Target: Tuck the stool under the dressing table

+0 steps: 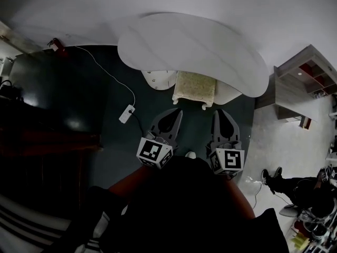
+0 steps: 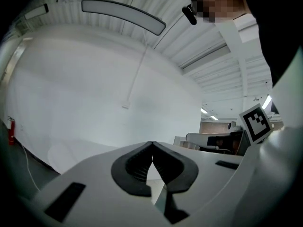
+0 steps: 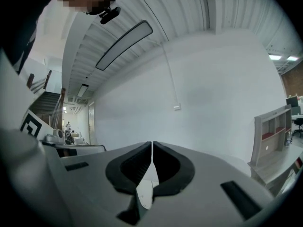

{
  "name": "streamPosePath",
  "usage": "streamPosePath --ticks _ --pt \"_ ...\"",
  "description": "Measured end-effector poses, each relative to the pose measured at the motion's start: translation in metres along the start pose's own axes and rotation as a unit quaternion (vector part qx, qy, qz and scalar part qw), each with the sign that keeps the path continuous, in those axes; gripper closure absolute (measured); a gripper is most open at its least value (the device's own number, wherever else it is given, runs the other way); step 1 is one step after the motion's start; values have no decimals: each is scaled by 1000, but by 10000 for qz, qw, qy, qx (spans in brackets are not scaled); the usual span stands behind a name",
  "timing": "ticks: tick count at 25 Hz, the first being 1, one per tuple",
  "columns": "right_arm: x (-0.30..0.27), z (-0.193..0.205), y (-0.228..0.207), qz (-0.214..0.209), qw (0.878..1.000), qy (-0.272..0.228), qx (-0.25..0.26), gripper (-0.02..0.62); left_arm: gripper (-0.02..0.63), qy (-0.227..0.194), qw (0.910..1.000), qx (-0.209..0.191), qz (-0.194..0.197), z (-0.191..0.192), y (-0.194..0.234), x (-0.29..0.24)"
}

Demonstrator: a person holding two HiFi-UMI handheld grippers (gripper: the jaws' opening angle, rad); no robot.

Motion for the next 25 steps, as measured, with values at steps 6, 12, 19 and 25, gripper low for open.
streamPosePath --ticks 6,12,19,25 --pt "-15 -7 13 159 9998 8 75 554 589 -168 9998 -123 74 -13 18 3" --pt "-26 -2 30 192 9996 113 159 554 591 -186 9998 -47 101 -16 32 5" --pt "-29 -6 37 198 9996 140 160 555 591 -123 9999 69 88 -21 34 7" --pt "-24 -1 41 84 9999 135 47 558 590 -163 9998 69 66 -24 32 11"
Point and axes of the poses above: the fingertips, and each gripper's own axes: x backward along the fingers, y to its left, z out of its underside, the point moved 1 cm from there along x, backward along the fingers, and after that the axes turned 14 degrees about -z, right-handed, at the moved point
